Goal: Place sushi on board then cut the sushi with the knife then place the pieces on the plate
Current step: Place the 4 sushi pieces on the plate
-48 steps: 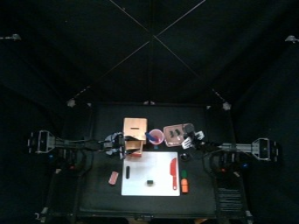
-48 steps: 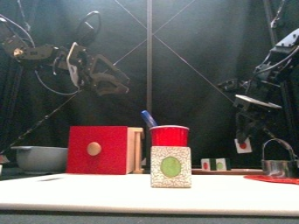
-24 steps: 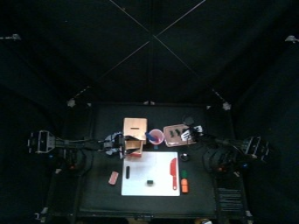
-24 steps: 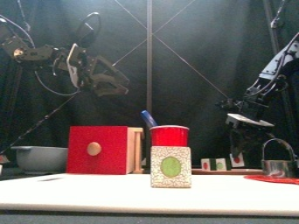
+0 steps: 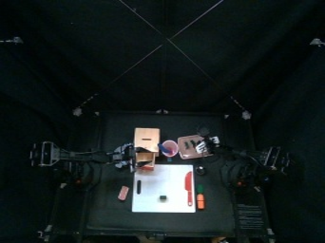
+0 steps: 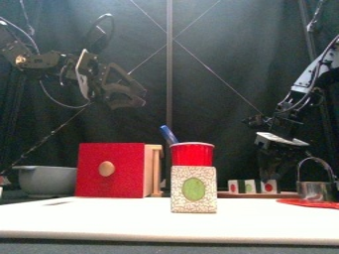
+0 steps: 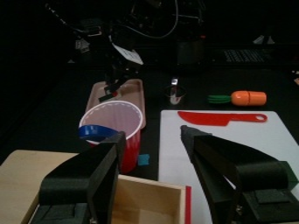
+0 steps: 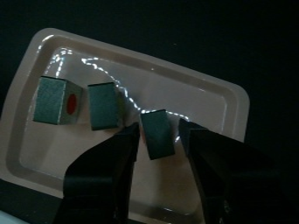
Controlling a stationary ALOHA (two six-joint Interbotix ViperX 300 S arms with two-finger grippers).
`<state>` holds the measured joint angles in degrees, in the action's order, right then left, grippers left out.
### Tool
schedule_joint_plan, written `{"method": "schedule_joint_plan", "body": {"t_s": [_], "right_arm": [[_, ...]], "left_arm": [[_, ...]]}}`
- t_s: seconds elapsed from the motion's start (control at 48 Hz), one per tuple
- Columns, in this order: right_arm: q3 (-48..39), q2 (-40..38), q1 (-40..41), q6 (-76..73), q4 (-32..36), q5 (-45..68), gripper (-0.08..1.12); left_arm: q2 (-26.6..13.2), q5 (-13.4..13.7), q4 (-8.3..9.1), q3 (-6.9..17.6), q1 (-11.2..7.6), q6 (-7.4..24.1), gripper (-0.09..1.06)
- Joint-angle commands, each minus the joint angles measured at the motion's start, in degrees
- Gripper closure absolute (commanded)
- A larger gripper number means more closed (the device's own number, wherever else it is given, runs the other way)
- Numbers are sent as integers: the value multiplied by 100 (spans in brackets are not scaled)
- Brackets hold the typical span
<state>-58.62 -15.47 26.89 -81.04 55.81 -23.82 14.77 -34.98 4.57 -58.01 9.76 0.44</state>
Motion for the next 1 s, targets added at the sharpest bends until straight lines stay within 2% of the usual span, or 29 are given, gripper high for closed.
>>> {"method": "schedule_joint_plan", "body": {"t_s": [0.021, 0.125, 0.229, 0.354, 0.521, 0.667, 1.0], "right_arm": [[132, -554, -589, -9, -132, -176, 26], [193, -1002, -1626, -9, -308, -9, 26], [334, -914, -2514, 9, -176, 606, 26], [615, -167, -3278, 0, 343, 1327, 26], [1547, 984, -3929, -9, 448, 1749, 26], [2232, 1688, -4271, -9, 580, 1925, 26], [2575, 2215, -4263, 0, 703, 2013, 26]], "left_arm": [[44, -35, 0, 79, -9, 0, 8], [53, -44, 9, 88, 9, 0, 8], [35, -44, 9, 123, 26, 9, 8], [-18, -35, 35, 185, 26, 9, 8], [-62, -44, 18, 193, -9, 0, 8], [-79, -44, 18, 264, -9, 0, 8], [-88, -44, 9, 308, -18, 0, 8]]}}
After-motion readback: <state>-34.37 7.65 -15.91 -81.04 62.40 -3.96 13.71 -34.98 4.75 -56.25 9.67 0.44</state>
